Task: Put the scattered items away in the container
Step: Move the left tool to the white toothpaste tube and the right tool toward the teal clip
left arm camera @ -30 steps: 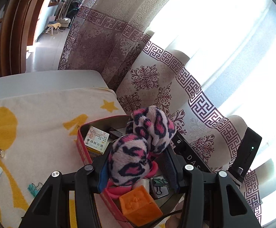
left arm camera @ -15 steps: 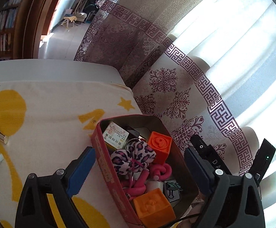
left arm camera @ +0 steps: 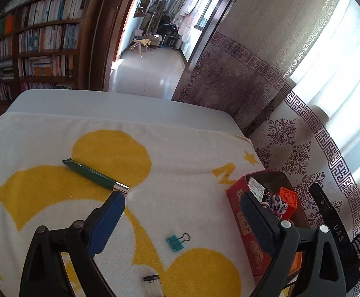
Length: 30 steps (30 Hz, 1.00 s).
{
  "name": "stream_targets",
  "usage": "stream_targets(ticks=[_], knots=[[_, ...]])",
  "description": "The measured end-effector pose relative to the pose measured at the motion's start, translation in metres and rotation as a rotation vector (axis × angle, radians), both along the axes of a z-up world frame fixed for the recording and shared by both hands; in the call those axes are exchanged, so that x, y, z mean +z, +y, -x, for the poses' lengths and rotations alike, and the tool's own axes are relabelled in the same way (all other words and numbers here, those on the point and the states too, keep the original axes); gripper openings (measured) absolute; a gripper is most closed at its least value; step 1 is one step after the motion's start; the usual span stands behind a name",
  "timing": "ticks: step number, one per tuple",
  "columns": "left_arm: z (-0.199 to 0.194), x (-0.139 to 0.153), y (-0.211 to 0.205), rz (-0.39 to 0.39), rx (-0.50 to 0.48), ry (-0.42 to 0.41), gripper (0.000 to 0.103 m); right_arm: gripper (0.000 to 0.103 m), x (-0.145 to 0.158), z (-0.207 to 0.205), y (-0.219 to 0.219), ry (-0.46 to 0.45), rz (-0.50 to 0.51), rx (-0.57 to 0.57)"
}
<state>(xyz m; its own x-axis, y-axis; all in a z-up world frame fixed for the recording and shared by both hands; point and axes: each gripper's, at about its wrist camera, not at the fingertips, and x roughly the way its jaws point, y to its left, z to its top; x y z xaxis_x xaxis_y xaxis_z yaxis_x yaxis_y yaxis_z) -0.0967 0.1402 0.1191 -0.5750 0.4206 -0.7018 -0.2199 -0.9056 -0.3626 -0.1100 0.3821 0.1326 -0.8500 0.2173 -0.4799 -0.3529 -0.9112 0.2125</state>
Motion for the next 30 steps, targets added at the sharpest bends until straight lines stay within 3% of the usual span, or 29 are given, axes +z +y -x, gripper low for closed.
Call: stream_targets(ticks=[6, 9, 17, 23, 26, 28, 30], knots=[[0.001, -0.028, -0.052, 0.067, 0.082, -0.037, 0.096, 0.081, -0.009, 0.01, -0.036, -0.039, 0.099, 0.244], [0.003, -0.051, -0.069, 0.069, 0.119, -0.083, 0.096, 0.081, -0.014, 0.011, -0.059, -0.063, 0.051, 0.293], [0.011, -0.089, -0.058, 0.138, 0.053, -0.117, 0.096, 0.081, -0.026, 0.013, -0.095, -0.116, -0.032, 0.402], [0.014, -0.107, -0.05, 0.189, 0.036, -0.121, 0.096, 0.081, -0.033, 0.017, -0.103, -0.146, -0.035, 0.443], [0.017, -0.115, -0.05, 0.216, 0.04, -0.128, 0.084, 0.081, -0.036, 0.017, -0.104, -0.155, -0.033, 0.448], [0.015, -0.115, -0.047, 0.241, 0.039, -0.108, 0.083, 0.081, -0.038, 0.019, -0.105, -0.167, -0.027, 0.456], [0.014, -0.115, -0.043, 0.273, 0.036, -0.095, 0.071, 0.081, -0.042, 0.021, -0.107, -0.18, -0.021, 0.467]])
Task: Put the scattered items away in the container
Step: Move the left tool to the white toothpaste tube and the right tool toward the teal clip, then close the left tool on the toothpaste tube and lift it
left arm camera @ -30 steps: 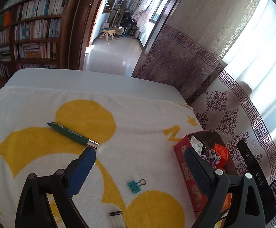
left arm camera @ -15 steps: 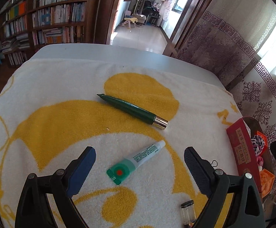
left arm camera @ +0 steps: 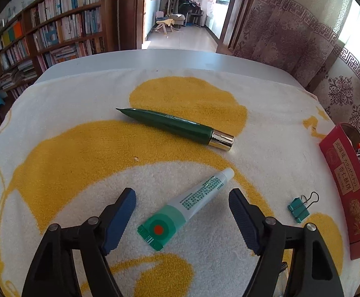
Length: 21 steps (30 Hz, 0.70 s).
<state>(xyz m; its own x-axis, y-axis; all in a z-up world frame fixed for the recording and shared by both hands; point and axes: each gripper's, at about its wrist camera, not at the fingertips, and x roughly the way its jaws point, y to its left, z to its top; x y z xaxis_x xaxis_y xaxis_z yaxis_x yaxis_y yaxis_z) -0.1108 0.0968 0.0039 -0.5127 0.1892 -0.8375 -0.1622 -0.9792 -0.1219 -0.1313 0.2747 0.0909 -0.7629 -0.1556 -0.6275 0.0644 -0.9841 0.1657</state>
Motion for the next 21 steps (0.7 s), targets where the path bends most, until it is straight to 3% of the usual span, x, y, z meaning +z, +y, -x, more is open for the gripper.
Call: stream_targets(ticks=[4, 5, 9, 21], knots=[[-0.001, 0.001, 0.002, 0.007, -0.021, 0.011, 0.045, 0.081, -0.006, 0.004, -0.004, -0.02, -0.006, 0.016], [-0.001, 0.002, 0.001, 0.004, -0.019, 0.01, 0.034, 0.081, -0.007, 0.005, -0.004, -0.025, -0.005, 0.021], [-0.002, 0.004, -0.005, -0.03, -0.006, 0.004, 0.018, 0.081, -0.015, 0.009, -0.005, -0.06, 0.031, 0.055], [-0.003, 0.016, -0.016, -0.111, -0.001, 0.021, 0.017, 0.081, -0.03, 0.017, 0.005, -0.14, 0.119, 0.056]])
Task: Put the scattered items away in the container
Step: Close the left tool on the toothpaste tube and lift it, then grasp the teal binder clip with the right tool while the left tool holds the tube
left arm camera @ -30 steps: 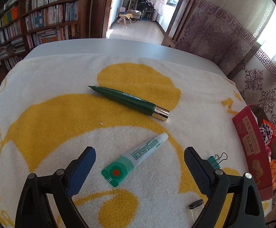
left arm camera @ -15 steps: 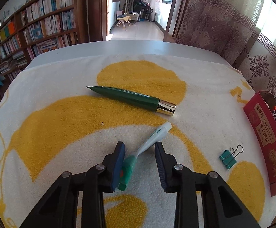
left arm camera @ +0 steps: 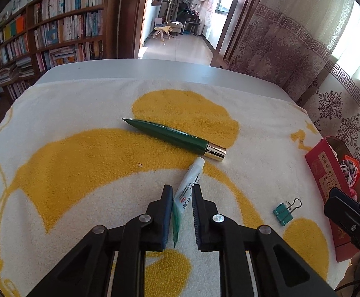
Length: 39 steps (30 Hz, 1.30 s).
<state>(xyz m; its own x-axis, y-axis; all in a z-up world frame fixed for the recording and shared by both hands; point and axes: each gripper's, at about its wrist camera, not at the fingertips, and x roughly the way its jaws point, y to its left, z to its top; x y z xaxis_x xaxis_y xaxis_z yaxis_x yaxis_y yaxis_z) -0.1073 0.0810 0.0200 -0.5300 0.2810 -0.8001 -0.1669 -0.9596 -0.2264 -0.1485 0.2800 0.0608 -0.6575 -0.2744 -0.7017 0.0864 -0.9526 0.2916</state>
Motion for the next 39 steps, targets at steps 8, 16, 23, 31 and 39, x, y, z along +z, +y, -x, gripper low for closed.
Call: stream_targets(ticks=[8, 16, 23, 31, 39], knots=[[0.015, -0.013, 0.01, -0.02, -0.008, -0.054, 0.017, 0.081, -0.001, 0.001, 0.0, -0.012, 0.005, 0.0], [0.024, -0.013, 0.013, -0.109, -0.016, -0.038, 0.055, 0.081, -0.005, 0.002, -0.002, -0.019, -0.004, 0.001], [0.025, -0.014, 0.019, -0.035, -0.011, -0.011, 0.047, 0.081, -0.004, 0.0, -0.004, -0.013, -0.009, -0.002], [0.02, -0.001, -0.002, -0.043, 0.06, 0.029, 0.017, 0.081, -0.005, -0.001, -0.008, -0.006, -0.019, 0.019], [0.009, 0.026, 0.002, -0.064, 0.052, 0.079, 0.017, 0.081, -0.013, 0.005, 0.001, -0.054, 0.061, 0.032]])
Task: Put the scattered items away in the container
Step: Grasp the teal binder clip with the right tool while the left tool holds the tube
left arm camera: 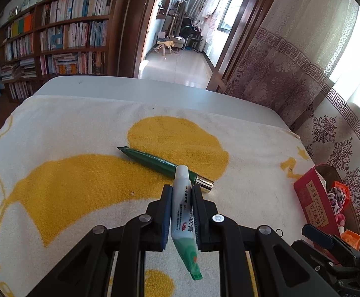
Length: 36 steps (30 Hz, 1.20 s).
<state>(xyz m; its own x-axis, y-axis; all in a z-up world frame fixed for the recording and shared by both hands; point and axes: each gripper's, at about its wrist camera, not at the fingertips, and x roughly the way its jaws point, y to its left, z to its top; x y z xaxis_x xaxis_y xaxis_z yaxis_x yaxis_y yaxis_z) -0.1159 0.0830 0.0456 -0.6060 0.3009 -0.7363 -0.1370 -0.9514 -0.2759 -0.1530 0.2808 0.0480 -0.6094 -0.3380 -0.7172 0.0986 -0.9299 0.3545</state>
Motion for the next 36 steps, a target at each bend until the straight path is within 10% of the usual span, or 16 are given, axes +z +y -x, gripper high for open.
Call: stream_targets(ticks=[14, 19, 28, 36], knots=[[-0.001, -0.004, 0.004, -0.02, -0.005, -0.036, 0.016, 0.072, -0.022, 0.011, -0.024, -0.042, -0.123, 0.059], [-0.002, -0.003, 0.004, -0.023, -0.002, -0.034, 0.017, 0.041, -0.03, 0.01, -0.039, -0.035, -0.316, 0.047], [-0.002, -0.003, 0.003, -0.025, 0.0, -0.037, 0.016, 0.011, -0.012, 0.005, -0.005, -0.018, -0.16, -0.02], [-0.002, -0.003, 0.003, -0.025, 0.003, -0.038, 0.017, 0.008, 0.017, -0.003, 0.015, 0.05, -0.023, -0.048]])
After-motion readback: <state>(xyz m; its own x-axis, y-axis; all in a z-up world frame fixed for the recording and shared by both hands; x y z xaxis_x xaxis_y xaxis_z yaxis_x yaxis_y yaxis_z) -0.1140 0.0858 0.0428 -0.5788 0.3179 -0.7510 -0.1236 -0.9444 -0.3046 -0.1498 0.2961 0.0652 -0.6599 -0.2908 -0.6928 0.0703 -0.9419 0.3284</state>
